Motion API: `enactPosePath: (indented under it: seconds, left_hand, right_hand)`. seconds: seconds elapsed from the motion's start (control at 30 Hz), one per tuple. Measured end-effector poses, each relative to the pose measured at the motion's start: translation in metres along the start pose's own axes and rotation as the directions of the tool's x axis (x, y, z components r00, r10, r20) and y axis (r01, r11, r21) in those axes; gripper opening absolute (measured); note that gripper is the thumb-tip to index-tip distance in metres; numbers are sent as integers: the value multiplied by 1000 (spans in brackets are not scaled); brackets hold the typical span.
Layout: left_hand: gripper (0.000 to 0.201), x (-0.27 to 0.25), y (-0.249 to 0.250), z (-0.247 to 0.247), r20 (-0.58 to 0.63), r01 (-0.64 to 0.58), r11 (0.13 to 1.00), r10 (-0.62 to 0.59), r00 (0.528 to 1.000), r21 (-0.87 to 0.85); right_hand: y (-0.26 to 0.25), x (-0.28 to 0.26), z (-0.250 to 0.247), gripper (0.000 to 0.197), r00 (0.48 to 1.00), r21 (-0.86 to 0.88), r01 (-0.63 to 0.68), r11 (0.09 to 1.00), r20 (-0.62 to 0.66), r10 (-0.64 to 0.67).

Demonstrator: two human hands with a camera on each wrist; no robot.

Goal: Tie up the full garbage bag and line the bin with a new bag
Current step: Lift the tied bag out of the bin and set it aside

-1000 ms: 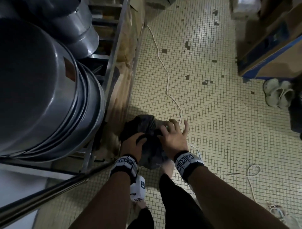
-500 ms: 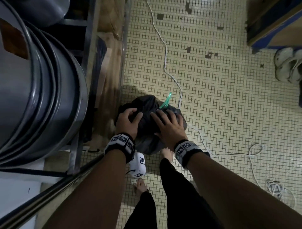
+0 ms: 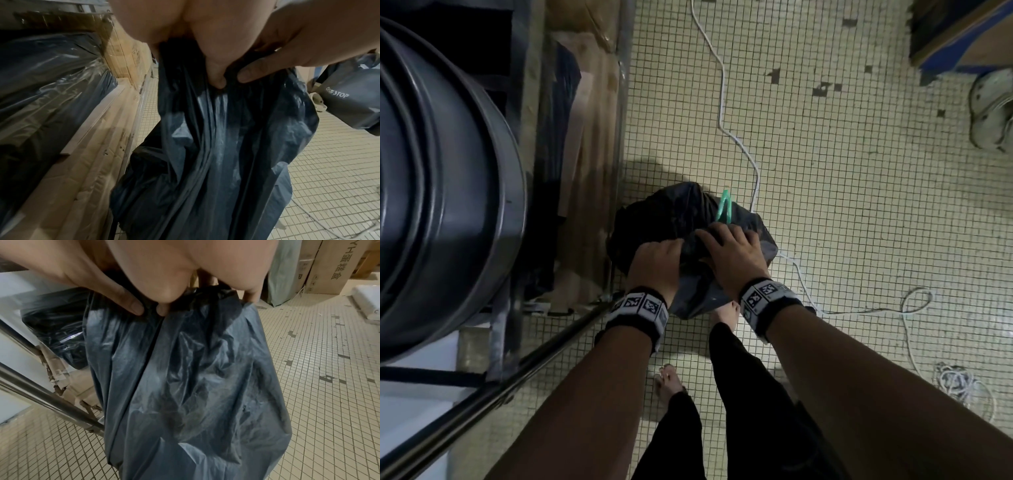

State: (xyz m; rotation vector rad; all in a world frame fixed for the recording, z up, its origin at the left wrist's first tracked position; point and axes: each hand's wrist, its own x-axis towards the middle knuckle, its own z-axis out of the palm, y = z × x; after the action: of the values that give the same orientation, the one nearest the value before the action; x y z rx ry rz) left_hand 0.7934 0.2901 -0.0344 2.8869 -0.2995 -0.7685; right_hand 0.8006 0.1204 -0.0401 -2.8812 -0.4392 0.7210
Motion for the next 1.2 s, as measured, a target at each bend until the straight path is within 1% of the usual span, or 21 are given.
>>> enactPosePath:
  seconds: [0.07,0.1,0.17,0.23,0.27,0.33,0.4,0.5,0.57,0.63,0.73,0.83,0.93,1.0,1.1,1.2]
  left_hand:
    - [30,2,3,-5,46,7,1000,-8,999,23]
    - [28,2,5,-7,65,14,1000,-14,998,12]
    - [30,0,7,-10,84,43,996,-36,996,-82]
    - [31,-4,9,-13,54,53,982,-43,998,-182]
    - [36,-7,10,-15,51,51,982,-43,998,-182]
    - [56,-16,12,-14,102,60,995,-52,993,-83]
    - [69,-28,14,-12,90,58,998,-55,994,-31]
    - [73,-51,19,-8,31,12,1000,-12,999,-16]
    - [74,-68,22,-7,38,6,1000,-6,999,-1]
    - [73,-87,24,-5,43,9,1000,-8,999,-15]
    - [67,-120,26,-4,63,21,990,-12,998,-138]
    - [56,-155,26,-3,71,34,984,-22,997,-174]
    - [49,-187,26,-3,102,76,985,-60,993,-156]
    - [45,-210,25,-3,94,103,982,-89,992,-156]
    - [41,-248,25,-4,60,120,977,-111,992,-179]
    - [40,-288,24,-5,45,156,955,-150,988,-251]
  right_hand:
    - [3,-1,3,51,1000,37,6,999,-8,-6]
    - [3,-2,3,48,1000,50,5,999,-11,-4]
    - [1,-5,3,48,1000,59,-10,998,-8,11]
    - [-2,-11,3,50,999,71,-38,997,2,38]
    - [-4,-15,2,52,999,83,-52,995,4,52]
    - [-7,-26,2,56,998,109,-68,992,-10,69]
    - [-12,-39,1,61,997,111,-75,991,-21,78]
    - [-21,-58,0,66,993,128,-121,984,7,121]
    - [-29,-72,1,67,985,182,-170,969,47,164]
    - [-39,-88,4,66,976,237,-213,948,99,195]
    - [-55,-117,9,62,960,327,-270,906,159,229]
    - [-71,-150,9,52,957,364,-291,885,123,264]
    - [-88,-181,5,39,962,345,-273,898,78,262]
    - [-99,-202,0,31,958,317,-283,905,57,280]
    - [-115,-233,-10,26,960,294,-279,914,57,275]
    - [-129,-262,-20,26,971,286,-240,928,57,234]
